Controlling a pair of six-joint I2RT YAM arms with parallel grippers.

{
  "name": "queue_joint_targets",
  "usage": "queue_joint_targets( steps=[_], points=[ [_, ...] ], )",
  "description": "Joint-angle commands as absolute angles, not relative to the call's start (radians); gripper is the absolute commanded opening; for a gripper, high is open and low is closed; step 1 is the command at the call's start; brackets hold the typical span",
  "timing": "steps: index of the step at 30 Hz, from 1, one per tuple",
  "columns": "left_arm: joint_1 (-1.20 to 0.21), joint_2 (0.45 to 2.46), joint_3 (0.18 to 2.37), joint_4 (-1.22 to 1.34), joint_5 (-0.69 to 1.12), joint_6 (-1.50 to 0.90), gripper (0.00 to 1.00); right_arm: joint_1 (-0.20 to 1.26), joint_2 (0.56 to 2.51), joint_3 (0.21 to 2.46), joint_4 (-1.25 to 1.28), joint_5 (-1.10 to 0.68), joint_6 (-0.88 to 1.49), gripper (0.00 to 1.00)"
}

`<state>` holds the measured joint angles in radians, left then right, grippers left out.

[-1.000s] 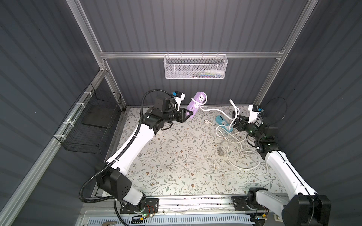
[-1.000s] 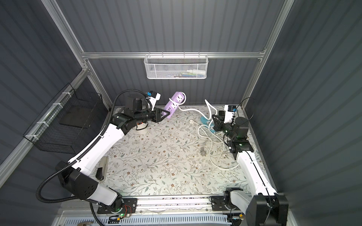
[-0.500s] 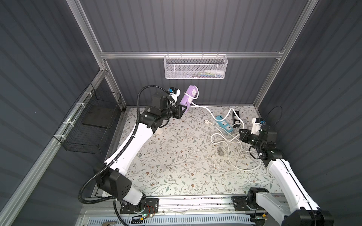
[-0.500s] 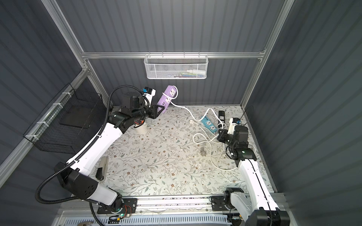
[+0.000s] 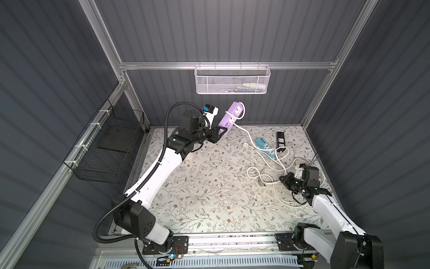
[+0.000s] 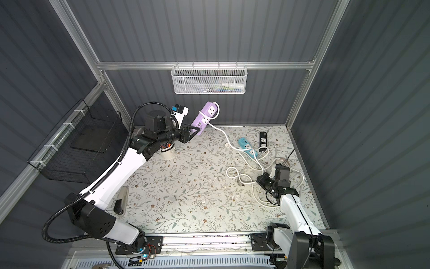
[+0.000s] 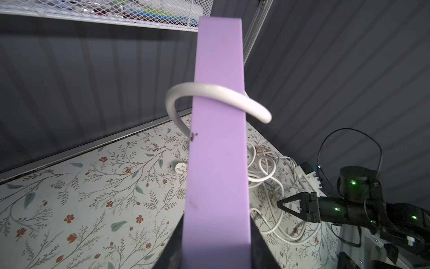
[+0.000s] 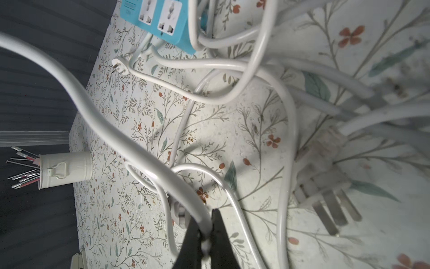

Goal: Unwrap the cord wrapped around the power strip
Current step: Unwrap the power cord from the power strip.

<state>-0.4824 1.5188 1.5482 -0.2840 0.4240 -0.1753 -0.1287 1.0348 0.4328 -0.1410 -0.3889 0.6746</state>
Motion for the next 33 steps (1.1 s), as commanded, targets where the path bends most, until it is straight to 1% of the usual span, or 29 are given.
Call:
queue_joint_targets(
  steps=[1,8,15,16,17,19,22,24,27,30,33],
  points=[
    [-0.477,1.482,1.538,-0.174,0.547,-0.174,0.00,-0.135,1.060,0.404,-0.083,-0.406,0.746,0.00],
    [-0.482,1.487,1.510,-0.135,0.657,-0.173,0.00,-0.134,1.173,0.367,0.011,-0.418,0.822,0.00],
    [-0.520,1.505,1.527,-0.167,0.737,-0.135,0.00,-0.133,1.191,0.344,0.058,-0.393,0.841,0.00],
    [-0.532,1.513,1.538,-0.190,0.741,-0.118,0.00,-0.133,1.195,0.342,0.065,-0.394,0.841,0.01],
    [-0.541,1.518,1.546,-0.206,0.738,-0.107,0.00,-0.132,1.202,0.341,0.072,-0.395,0.841,0.05],
    [-0.565,1.529,1.557,-0.236,0.733,-0.087,0.00,-0.132,1.214,0.331,0.103,-0.412,0.846,0.20],
    [-0.600,1.548,1.575,-0.283,0.701,-0.055,0.00,-0.130,1.216,0.312,0.143,-0.427,0.851,0.36],
    [-0.612,1.554,1.574,-0.288,0.673,-0.053,0.00,-0.128,1.199,0.309,0.146,-0.434,0.846,0.45],
    [-0.617,1.561,1.575,-0.288,0.653,-0.060,0.00,-0.123,1.127,0.314,0.116,-0.448,0.828,0.50],
    [-0.618,1.567,1.586,-0.302,0.606,-0.050,0.00,-0.099,0.946,0.338,0.021,-0.430,0.788,0.57],
    [-0.618,1.582,1.613,-0.322,0.581,-0.041,0.00,-0.039,0.763,0.400,-0.125,-0.366,0.729,0.64]
  ],
)
